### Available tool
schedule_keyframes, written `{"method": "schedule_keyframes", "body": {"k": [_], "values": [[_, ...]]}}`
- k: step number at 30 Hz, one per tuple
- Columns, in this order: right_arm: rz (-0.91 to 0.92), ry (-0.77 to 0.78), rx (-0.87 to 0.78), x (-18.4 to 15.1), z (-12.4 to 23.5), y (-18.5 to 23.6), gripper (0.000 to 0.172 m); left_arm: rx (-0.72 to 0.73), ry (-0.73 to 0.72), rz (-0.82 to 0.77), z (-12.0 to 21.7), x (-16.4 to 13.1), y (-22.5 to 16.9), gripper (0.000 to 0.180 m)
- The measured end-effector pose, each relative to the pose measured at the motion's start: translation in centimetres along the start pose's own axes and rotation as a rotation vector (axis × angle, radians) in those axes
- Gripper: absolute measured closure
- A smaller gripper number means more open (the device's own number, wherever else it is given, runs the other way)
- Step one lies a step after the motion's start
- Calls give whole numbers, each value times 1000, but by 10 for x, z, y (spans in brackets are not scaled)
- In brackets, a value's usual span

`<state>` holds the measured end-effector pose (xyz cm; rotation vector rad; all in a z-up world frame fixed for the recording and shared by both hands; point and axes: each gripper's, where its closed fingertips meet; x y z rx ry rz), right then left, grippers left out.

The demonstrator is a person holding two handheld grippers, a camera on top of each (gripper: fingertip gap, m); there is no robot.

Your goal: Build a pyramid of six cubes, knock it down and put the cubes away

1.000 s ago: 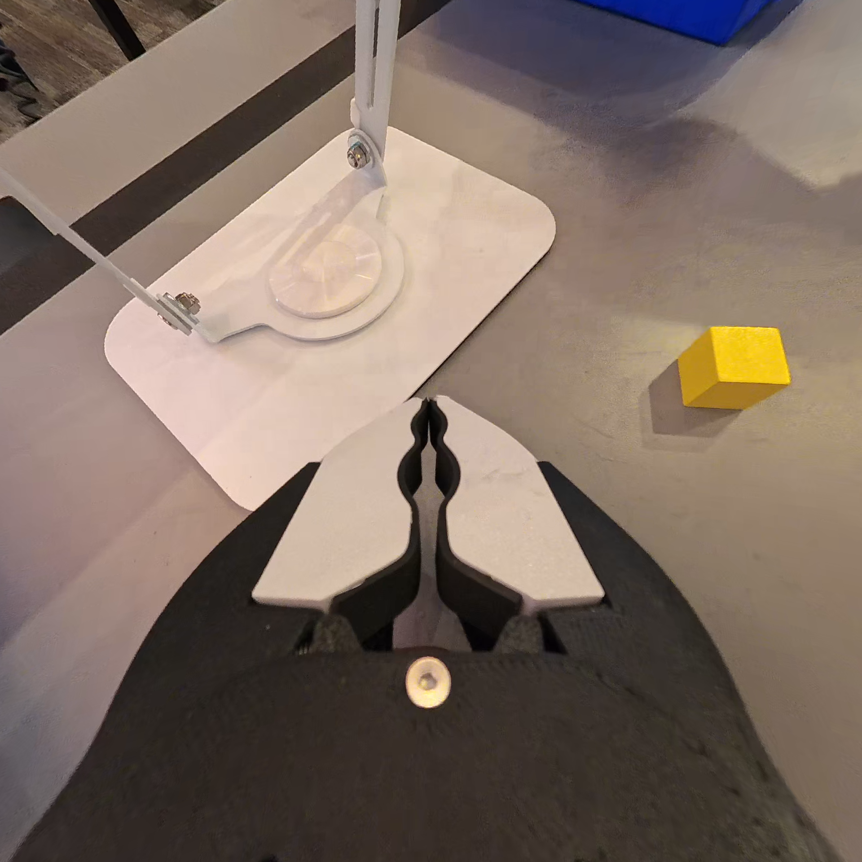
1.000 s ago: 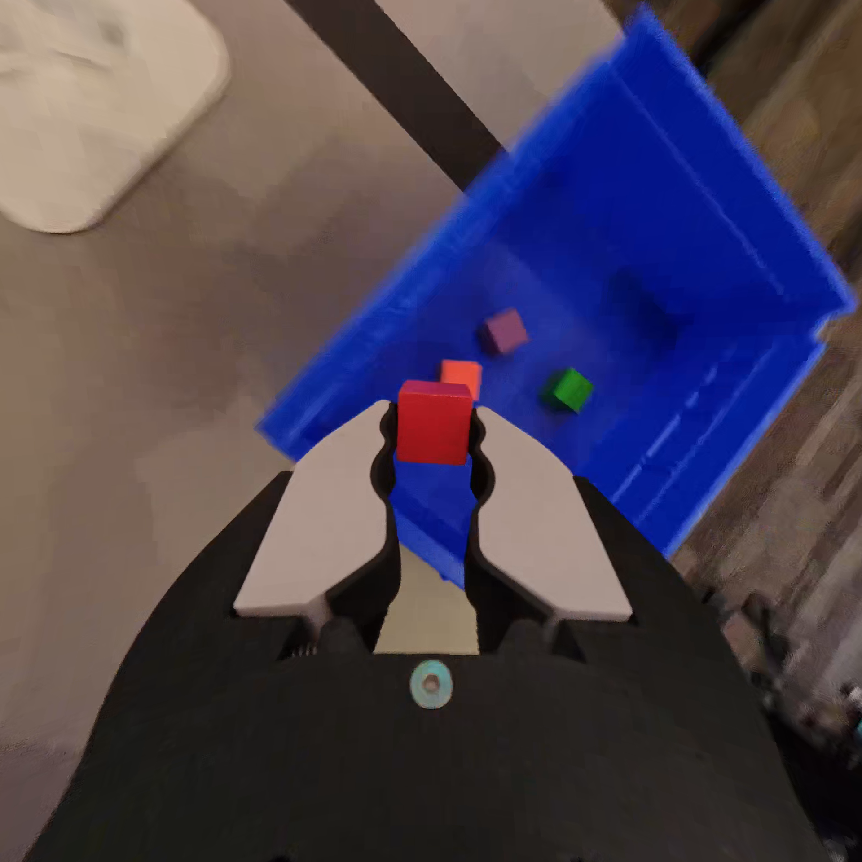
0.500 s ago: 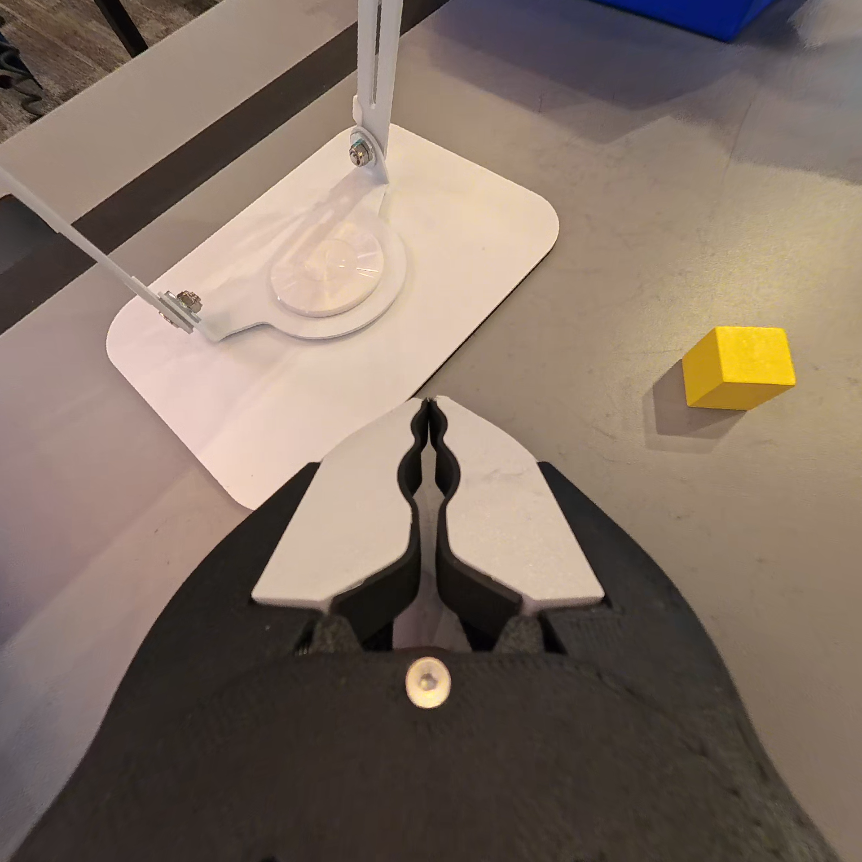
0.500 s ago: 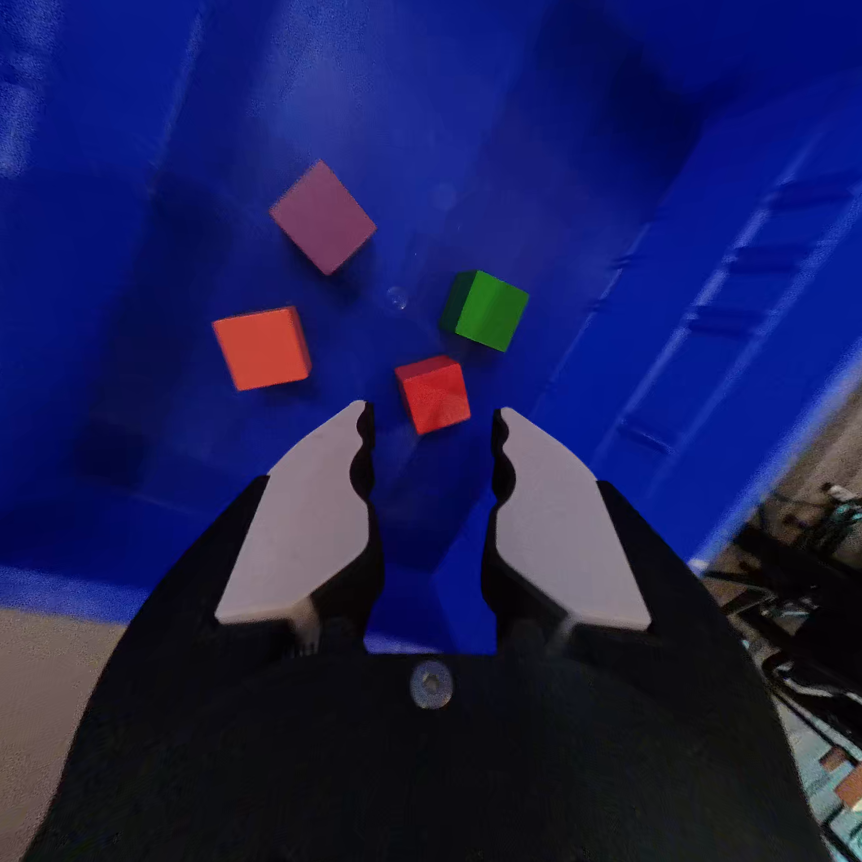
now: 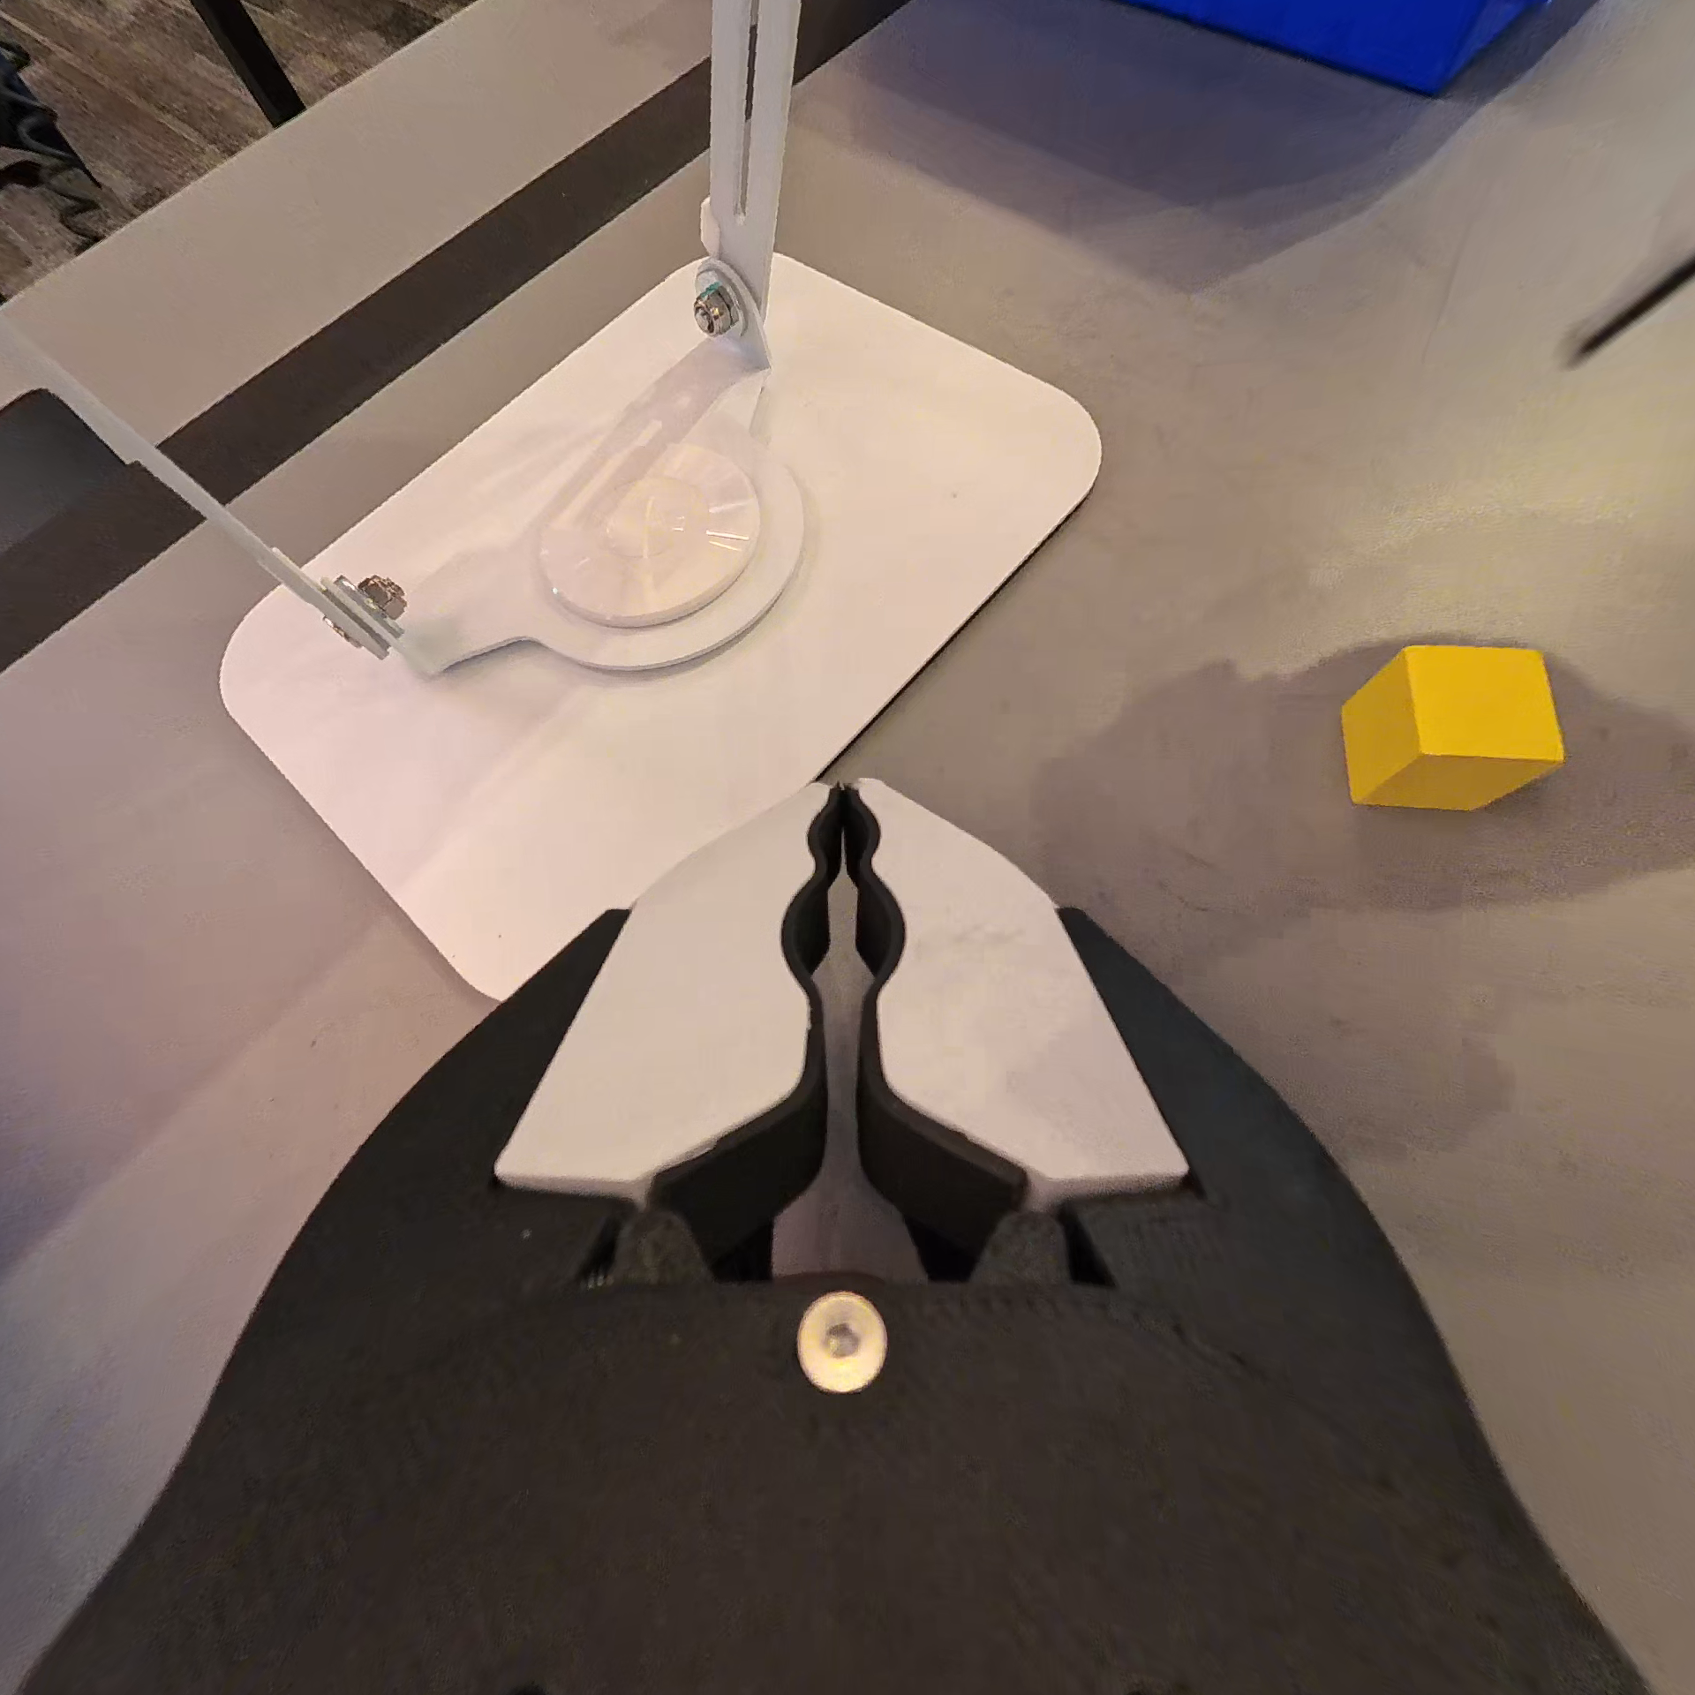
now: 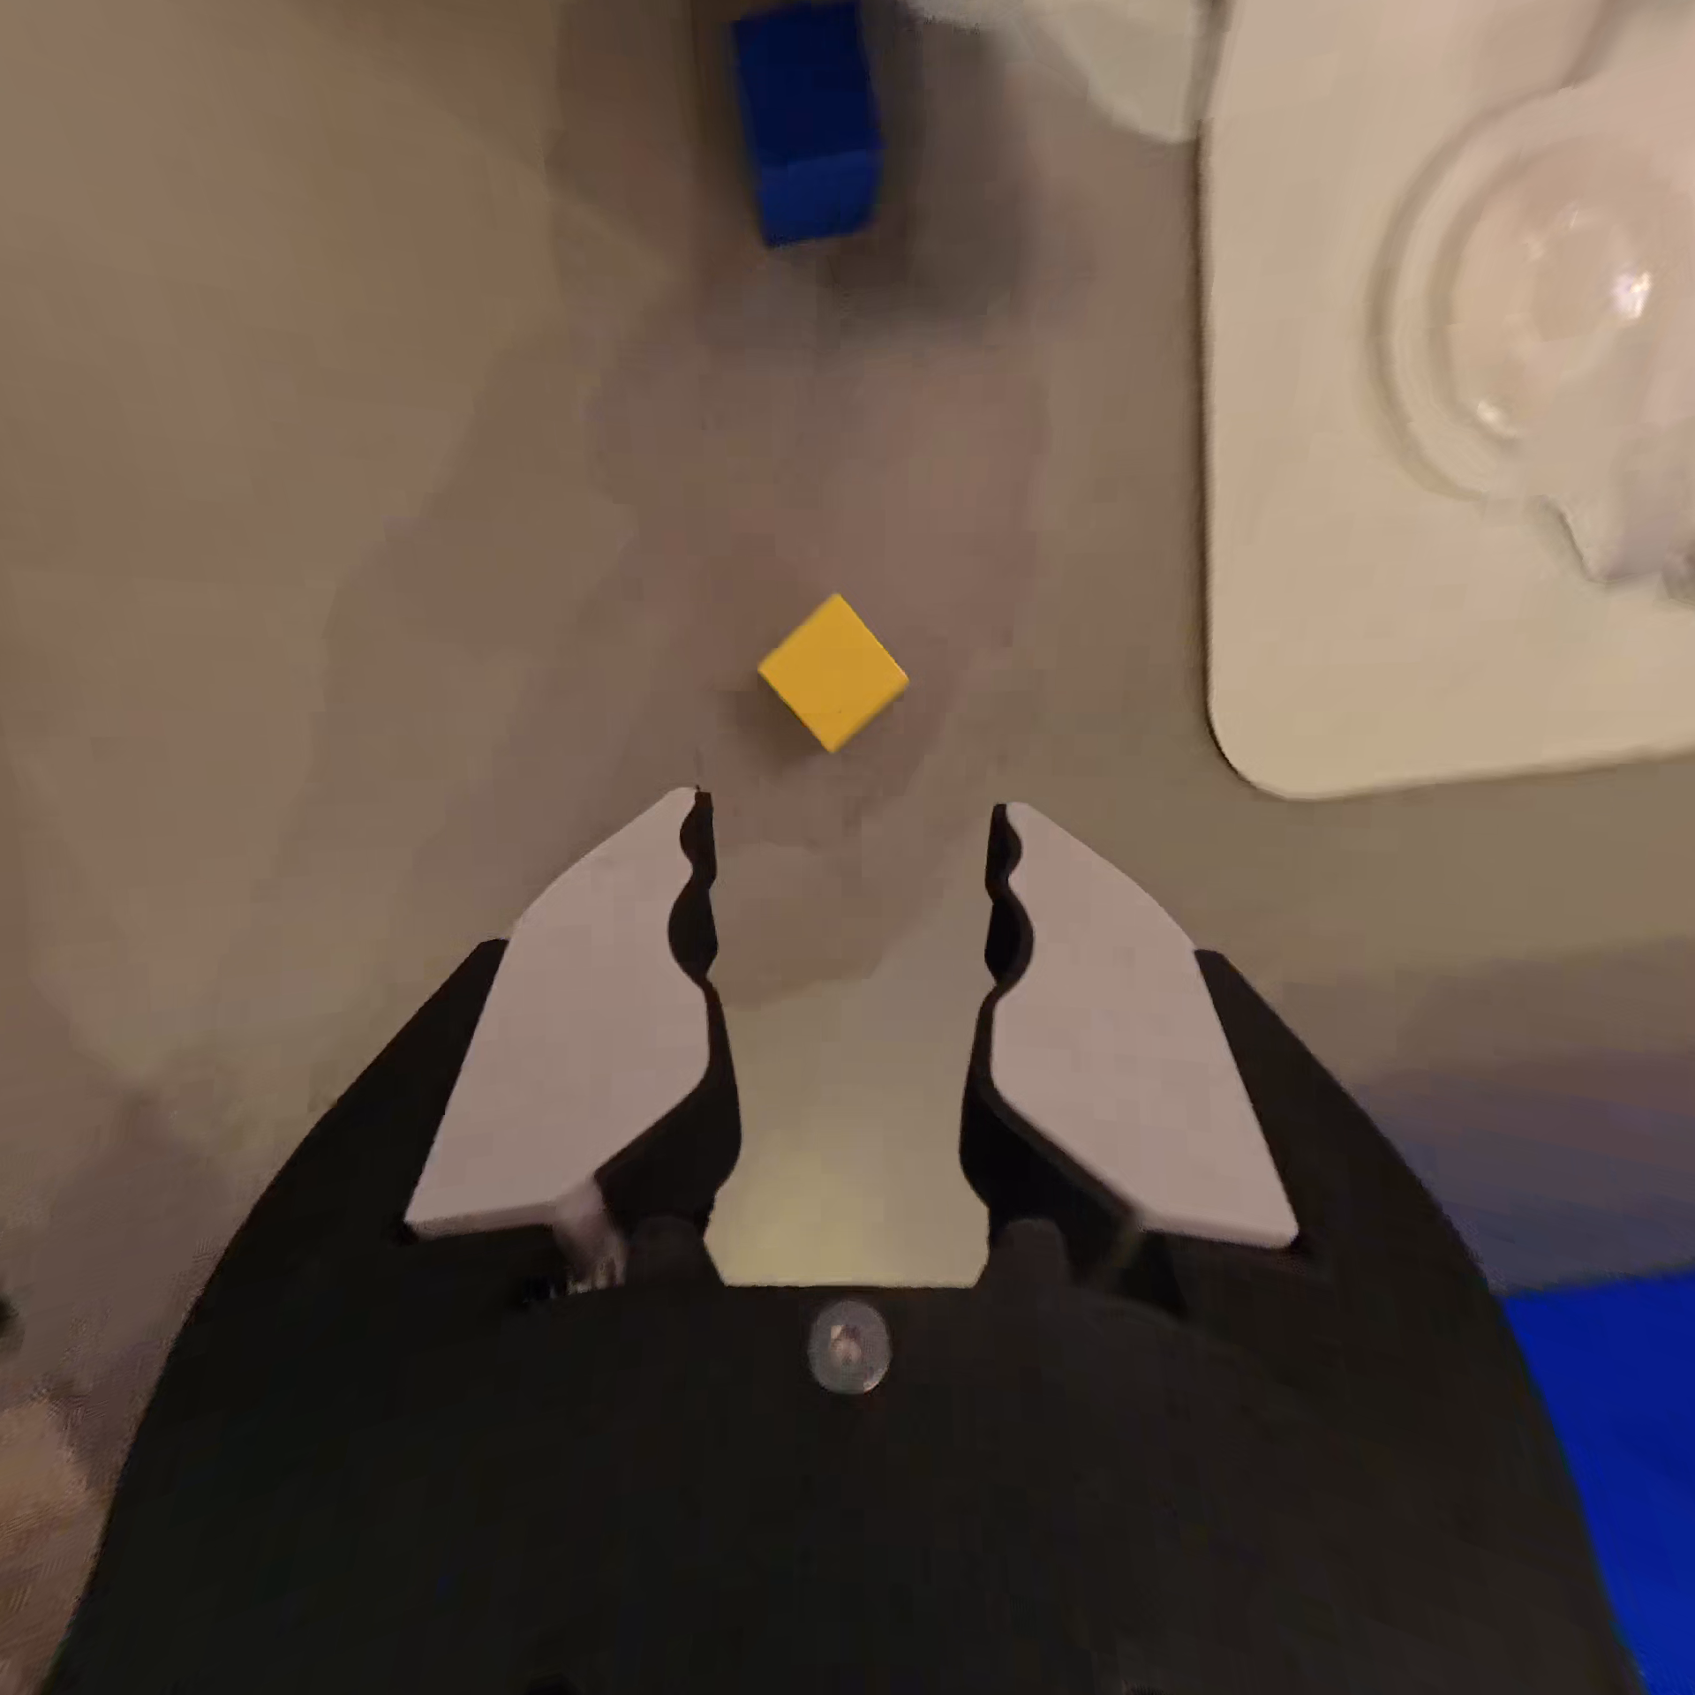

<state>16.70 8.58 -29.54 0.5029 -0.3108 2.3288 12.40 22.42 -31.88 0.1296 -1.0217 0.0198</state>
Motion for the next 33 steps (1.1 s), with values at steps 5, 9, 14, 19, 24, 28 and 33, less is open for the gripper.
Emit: {"method": "schedule_keyframes", "body": {"k": [5,9,14,19,24,28,33], "values": [[365,-2,63,16,-36,2,110,-14,-2,3,0,0,-1,180],[508,47,219,11,-45,9,126,-25,2,-1,0,0,-3,180],[477,73,230,10,-46,3,144,-37,0,5,0,0,-4,180],[238,-16,-31,-2,52,-54,144,-47,-3,6,0,0,-5,180],[-241,0,-324,-105,141,-154,144,-47,4,1,-1,0,-5,180],[-495,-5,-345,-172,133,-189,144,-40,5,3,-1,-1,-4,180],[-635,118,-273,-218,89,-199,143,-27,8,3,-1,-1,-3,180]]}}
Point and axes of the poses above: each gripper's, where its closed fingertips meet, z back along the fingers, x out of its top, y = z × x across the jaws, and after that the axes turned 5 degrees about -y, right-handed
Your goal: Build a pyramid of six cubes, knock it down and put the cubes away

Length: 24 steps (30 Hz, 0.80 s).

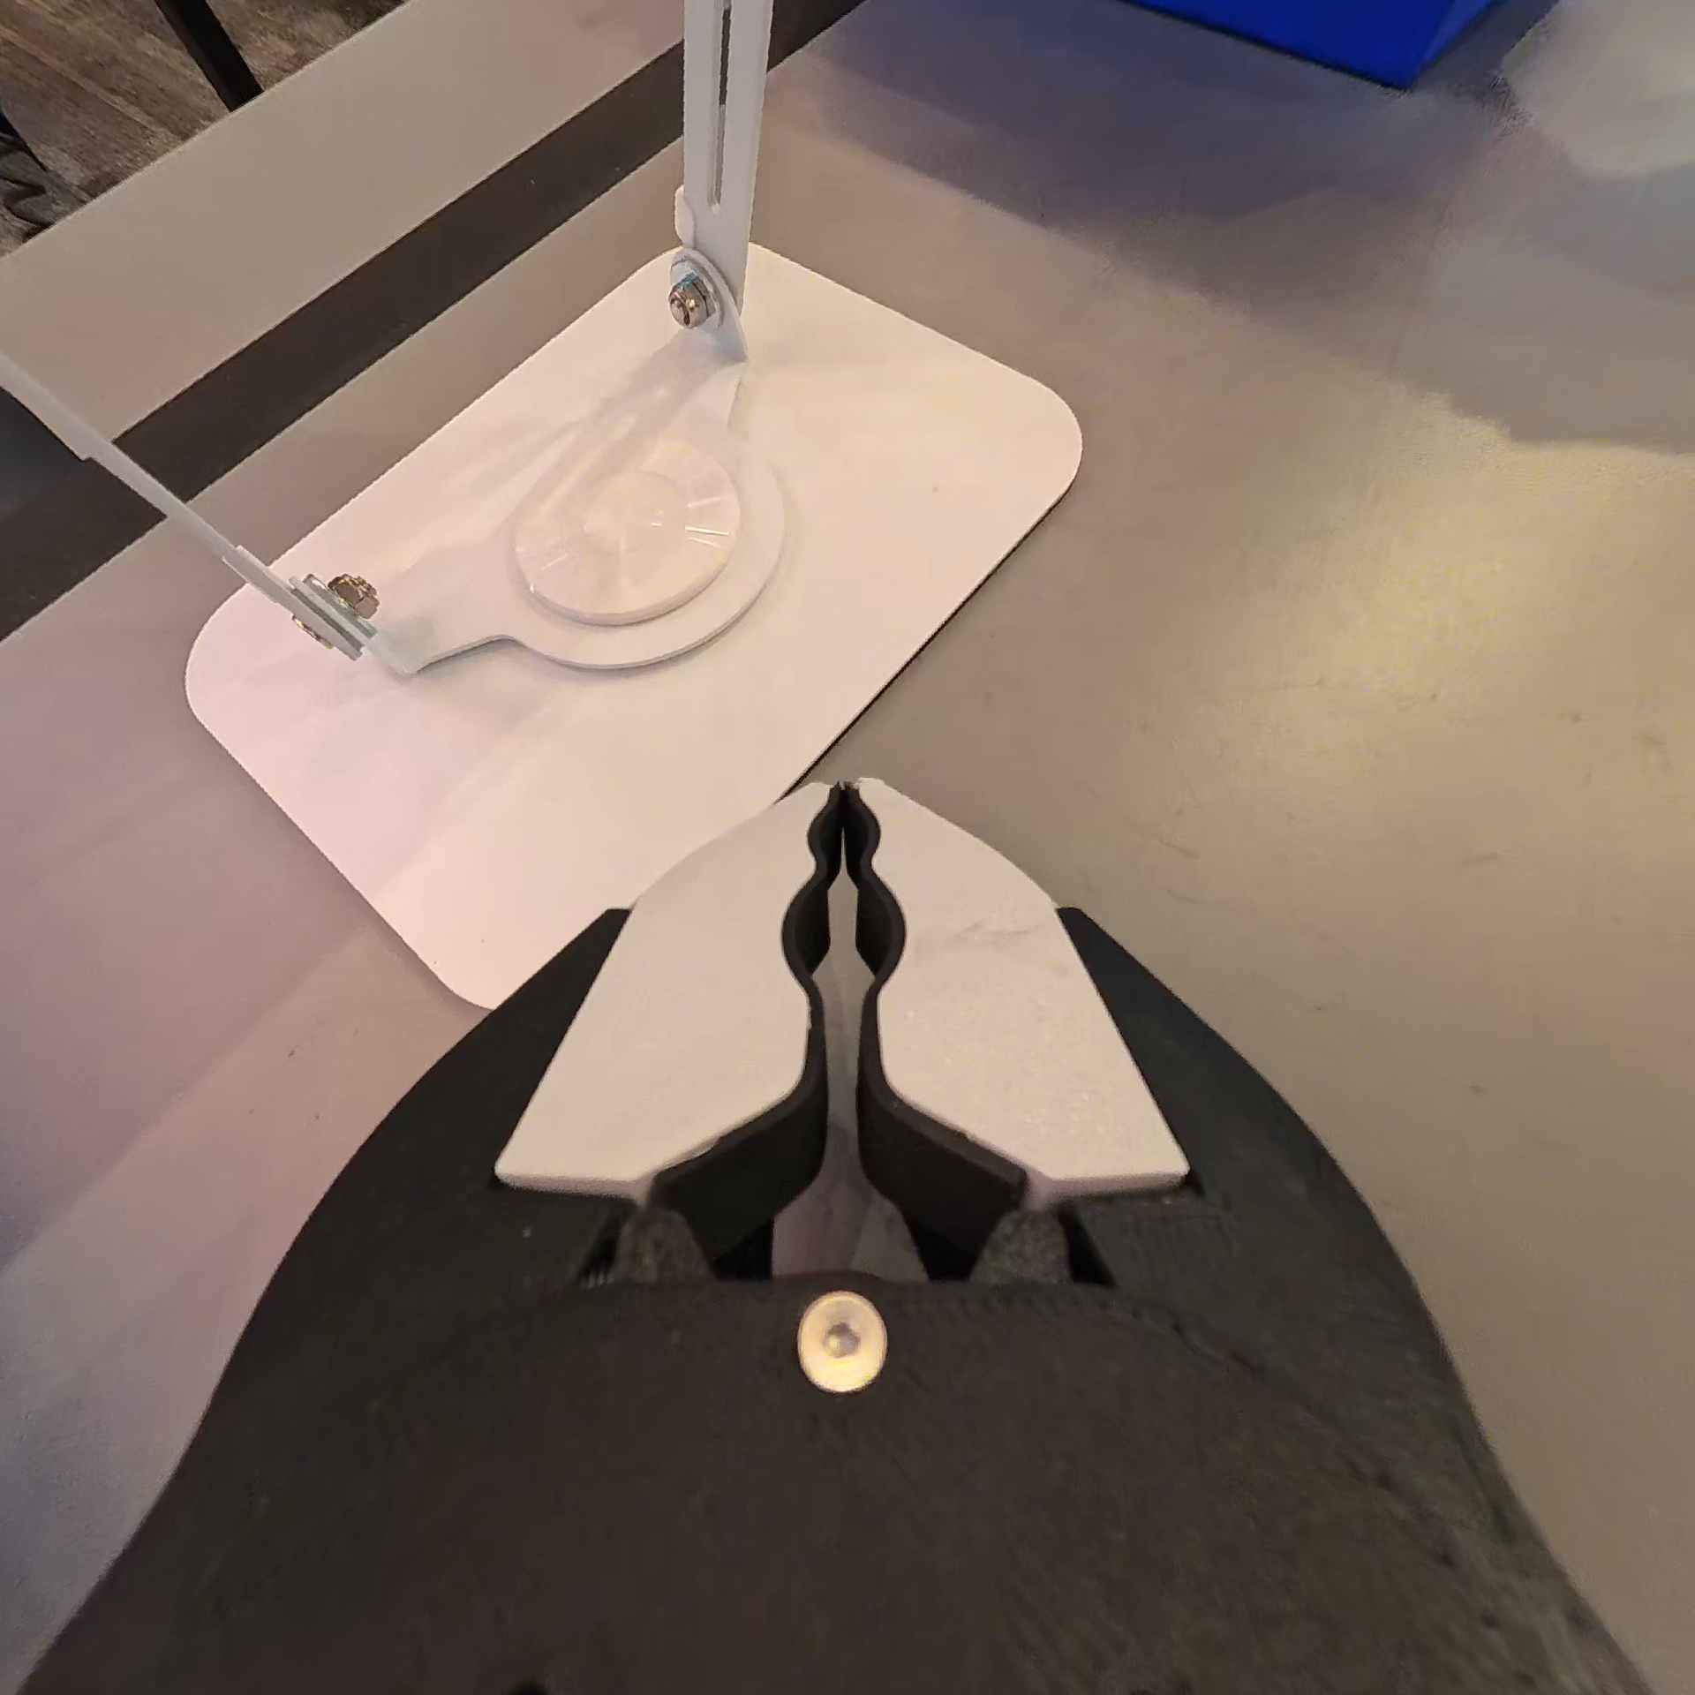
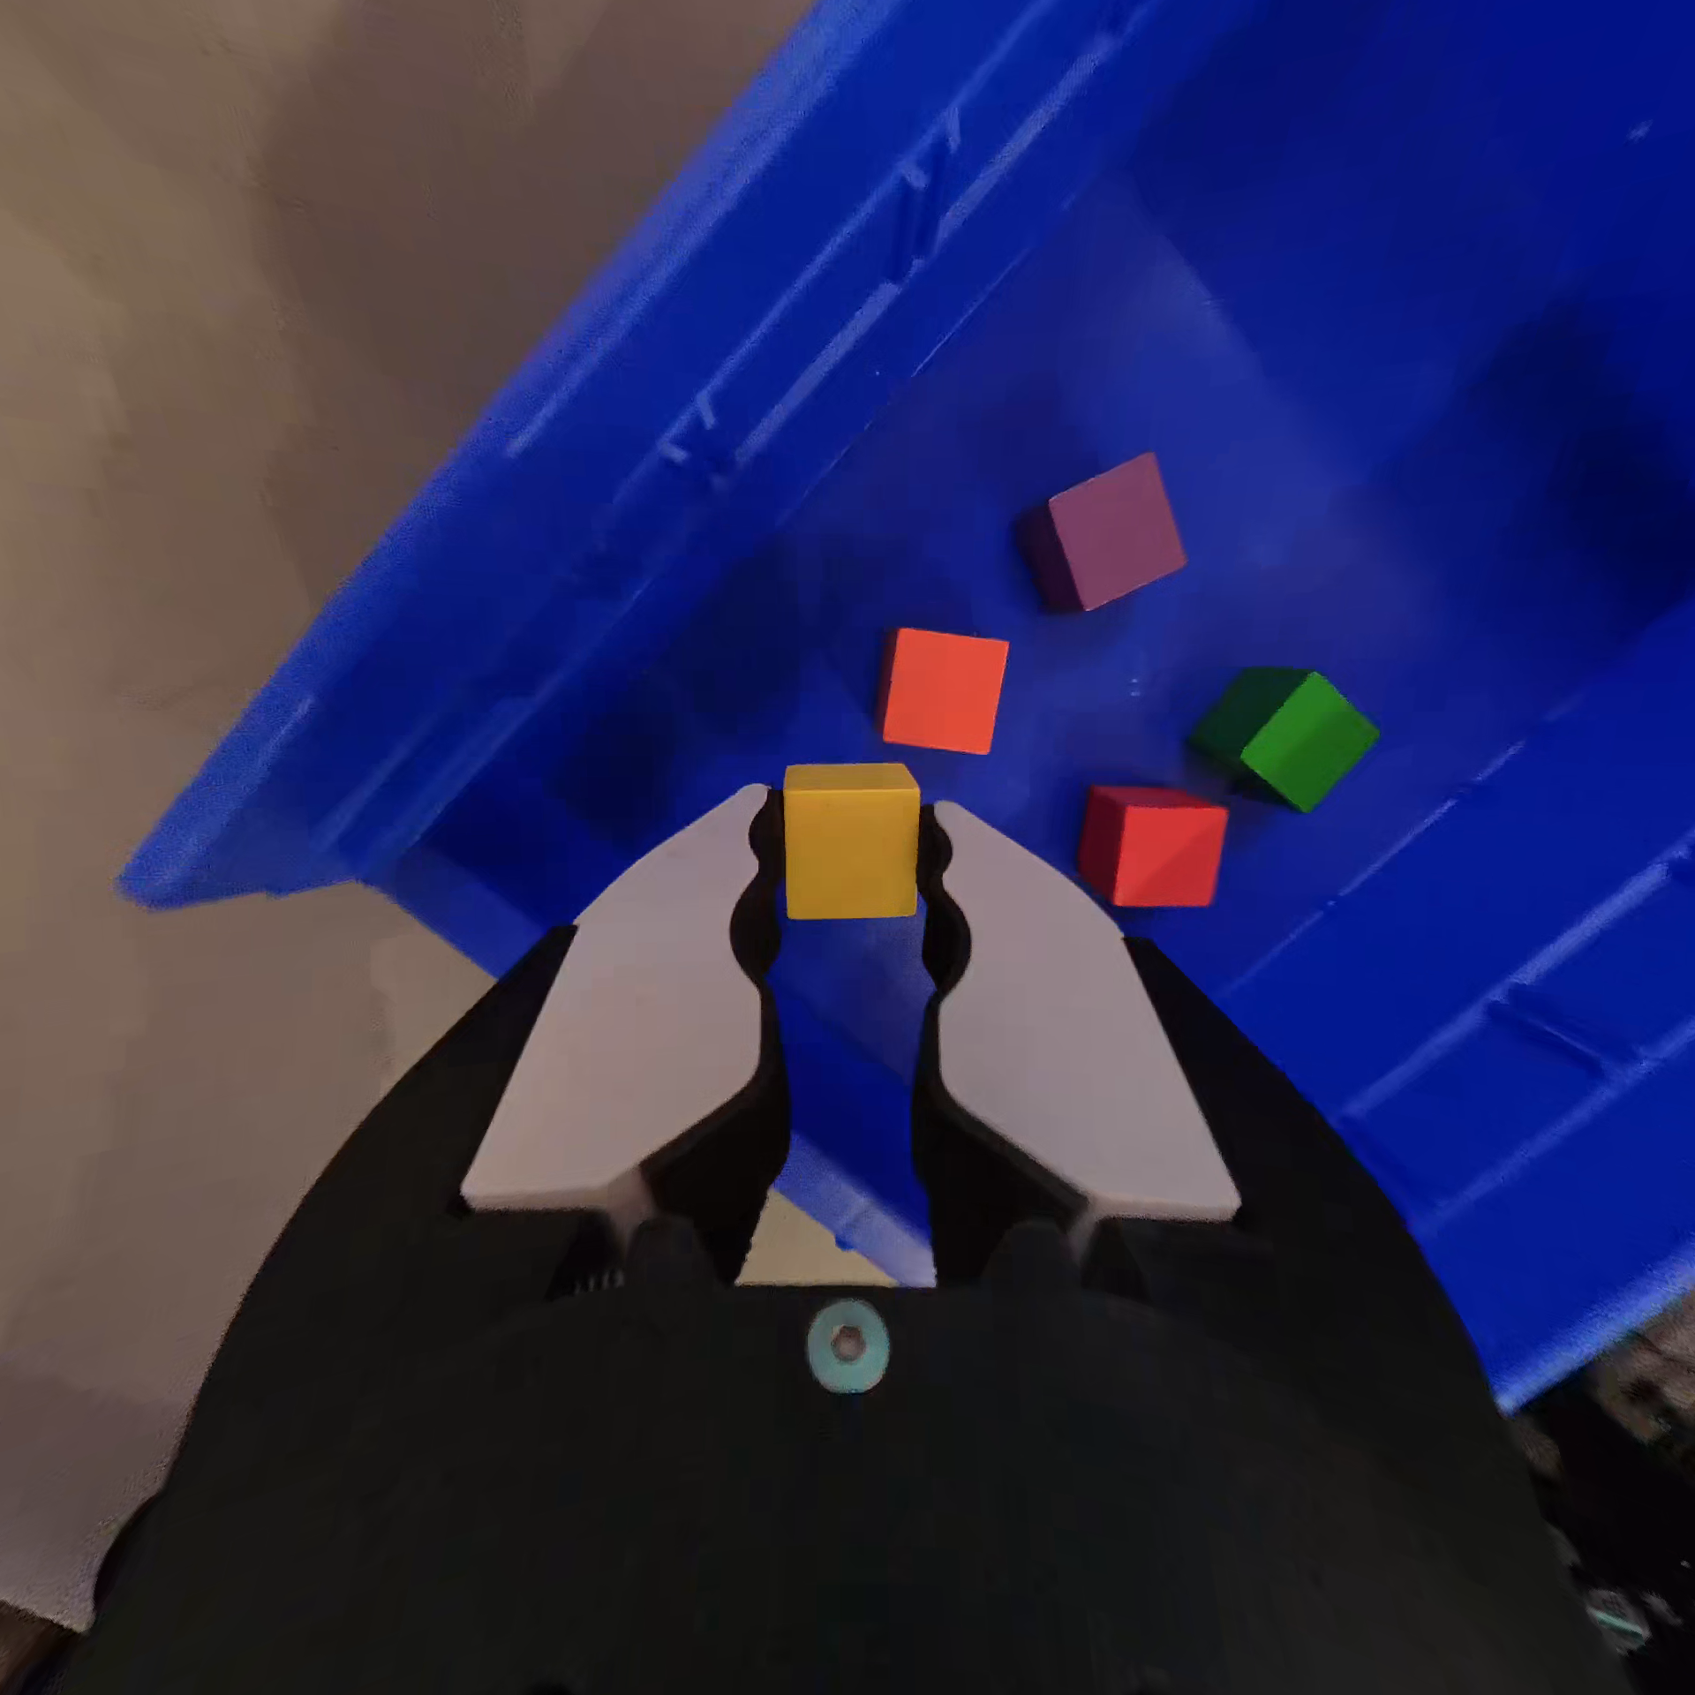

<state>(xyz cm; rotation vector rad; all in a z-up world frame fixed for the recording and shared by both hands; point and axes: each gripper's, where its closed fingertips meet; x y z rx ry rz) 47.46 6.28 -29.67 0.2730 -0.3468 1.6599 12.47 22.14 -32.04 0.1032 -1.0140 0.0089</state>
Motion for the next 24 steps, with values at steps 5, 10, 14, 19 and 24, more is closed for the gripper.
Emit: {"method": "schedule_keyframes", "body": {"k": [5,10,14,19,24], "values": [[-60,74,37,-9,-25,-3,143,1,1,6,0,0,1,180],[-101,65,-42,-14,-22,-12,114,-2,-2,7,0,0,1,180],[28,-238,-129,28,58,27,126,-2,-23,36,2,2,3,180],[469,-432,94,82,104,202,126,11,-62,112,8,4,16,180],[783,-374,280,112,36,340,109,122,-46,117,22,-8,46,180]]}}
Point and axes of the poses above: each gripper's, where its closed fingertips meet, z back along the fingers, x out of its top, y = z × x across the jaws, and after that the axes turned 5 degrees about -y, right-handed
